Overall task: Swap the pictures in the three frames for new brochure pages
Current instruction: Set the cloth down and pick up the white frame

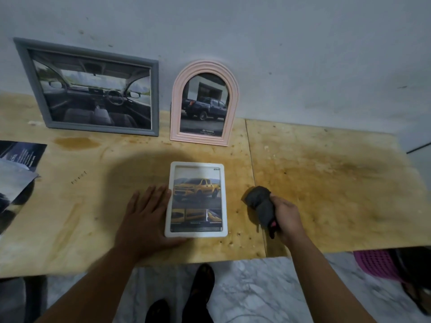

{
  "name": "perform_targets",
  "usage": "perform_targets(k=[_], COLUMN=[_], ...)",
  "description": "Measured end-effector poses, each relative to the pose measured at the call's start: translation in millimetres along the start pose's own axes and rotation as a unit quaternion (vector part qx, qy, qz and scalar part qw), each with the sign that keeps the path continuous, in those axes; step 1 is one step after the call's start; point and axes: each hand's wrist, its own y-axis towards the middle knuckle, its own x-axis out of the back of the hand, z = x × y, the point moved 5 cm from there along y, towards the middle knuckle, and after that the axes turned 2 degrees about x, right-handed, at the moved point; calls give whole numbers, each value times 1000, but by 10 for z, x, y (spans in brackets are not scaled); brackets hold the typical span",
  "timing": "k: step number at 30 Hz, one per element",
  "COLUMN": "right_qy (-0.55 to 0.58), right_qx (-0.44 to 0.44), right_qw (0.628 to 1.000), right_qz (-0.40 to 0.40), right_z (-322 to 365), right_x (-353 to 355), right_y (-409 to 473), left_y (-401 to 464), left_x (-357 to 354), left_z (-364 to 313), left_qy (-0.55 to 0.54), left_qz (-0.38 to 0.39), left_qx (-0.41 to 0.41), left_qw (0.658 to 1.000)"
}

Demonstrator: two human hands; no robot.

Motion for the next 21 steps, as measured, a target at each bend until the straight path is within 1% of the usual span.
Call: perform_targets(k=[1, 2, 3, 4, 5, 6, 7, 8, 9, 10, 11, 12, 13, 14, 15, 16, 17, 18, 19, 21], right_qy=[0, -43, -131, -232, -320, -379, -411, -423, -411, -386, -353, -324, -303, -290, -278, -260, -239, -227, -229, -225], right_qx=[-24, -16, 16, 55, 85, 98, 99, 98, 109, 145, 203, 261, 307, 331, 323, 277, 212, 147, 111, 91], right_qw=[1000, 999, 991, 971, 943, 918, 902, 895, 897, 900, 900, 895, 890, 891, 902, 925, 947, 958, 959, 961], right_qz=[-2, -6, -14, -28, -45, -62, -82, -103, -124, -143, -157, -161, -147, -115, -70, -13, 44, 90, 122, 131], right_z=[-64, -92, -90, -75, -64, -71, -94, -103, -104, -61, 19, 115, 214, 280, 330, 331, 306, 265, 219, 157], right_x=[25, 41, 50, 63, 89, 130, 186, 238, 284, 293, 266, 205, 107, -40, -204, -387, -563, -724, -863, -1017], right_y=[43, 84, 110, 102, 60, 15, -17, -58, -83, -138, -227, -338, -459, -555, -622, -625, -609, -591, -570, -541], left_y=[2, 3, 6, 9, 11, 12, 15, 19, 25, 34, 45, 51, 51, 49, 54, 69, 100, 136, 178, 261], left_x=[1, 1, -1, -4, -16, -31, -45, -53, -50, -36, 0, 47, 97, 138, 156, 156, 152, 138, 122, 70], left_z=[2, 6, 12, 16, 19, 24, 34, 44, 49, 49, 40, 14, -18, -53, -80, -90, -91, -85, -85, -95], left_qy=[1, 1, 2, 3, 3, 3, 0, -4, -12, -24, -34, -41, -45, -51, -63, -82, -106, -130, -148, -176], left_qz=[-3, -5, -5, -2, 6, 16, 27, 34, 36, 33, 22, 4, -16, -35, -48, -52, -45, -28, -11, 10], left_qx=[-2, -3, -4, -6, -7, -7, -5, -1, 6, 19, 34, 50, 68, 88, 108, 132, 162, 196, 226, 269], left_qw=[1000, 1000, 1000, 1000, 1000, 1000, 1000, 999, 999, 999, 999, 998, 997, 994, 991, 986, 980, 972, 963, 947])
